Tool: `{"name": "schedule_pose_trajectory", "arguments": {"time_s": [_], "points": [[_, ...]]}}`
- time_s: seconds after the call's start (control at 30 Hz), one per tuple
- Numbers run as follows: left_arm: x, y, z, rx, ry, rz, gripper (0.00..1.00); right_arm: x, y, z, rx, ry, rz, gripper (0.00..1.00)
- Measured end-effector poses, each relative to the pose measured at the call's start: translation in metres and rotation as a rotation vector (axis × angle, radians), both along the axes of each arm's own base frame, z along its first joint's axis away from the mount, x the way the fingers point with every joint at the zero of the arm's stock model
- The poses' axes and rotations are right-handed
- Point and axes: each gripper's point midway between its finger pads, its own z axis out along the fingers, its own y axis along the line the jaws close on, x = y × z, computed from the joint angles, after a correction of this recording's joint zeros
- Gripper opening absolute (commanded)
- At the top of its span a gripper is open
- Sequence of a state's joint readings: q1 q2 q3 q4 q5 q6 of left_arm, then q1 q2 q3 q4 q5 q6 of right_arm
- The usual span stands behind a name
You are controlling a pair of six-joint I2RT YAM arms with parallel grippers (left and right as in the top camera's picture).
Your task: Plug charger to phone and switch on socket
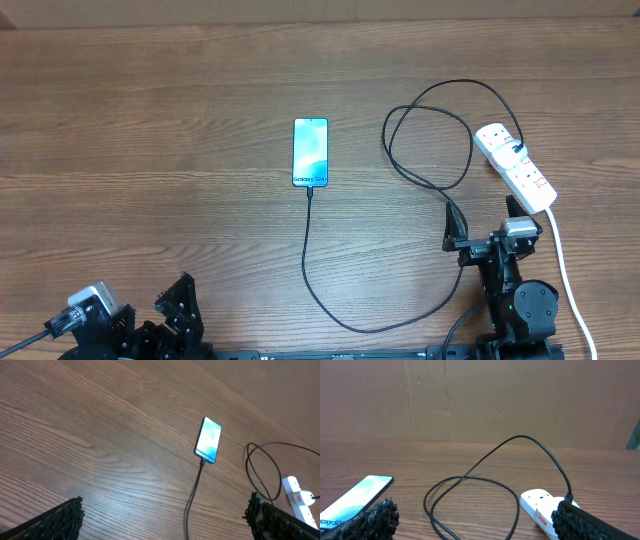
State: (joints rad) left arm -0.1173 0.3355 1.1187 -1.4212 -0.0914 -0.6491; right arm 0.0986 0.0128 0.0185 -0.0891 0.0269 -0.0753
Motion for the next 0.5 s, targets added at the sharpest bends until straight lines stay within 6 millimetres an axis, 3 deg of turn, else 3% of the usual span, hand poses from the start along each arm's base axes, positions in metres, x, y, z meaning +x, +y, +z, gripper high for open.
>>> {"name": "schedule_pose_trajectory", "arguments": {"time_s": [0.5], "points": [[0.0034, 0.0003, 0.0047, -0.001, -0.024, 0.004, 1.0, 0.0, 0.0002, -0.0001, 0.0, 0.0, 0.001, 1.0]]}}
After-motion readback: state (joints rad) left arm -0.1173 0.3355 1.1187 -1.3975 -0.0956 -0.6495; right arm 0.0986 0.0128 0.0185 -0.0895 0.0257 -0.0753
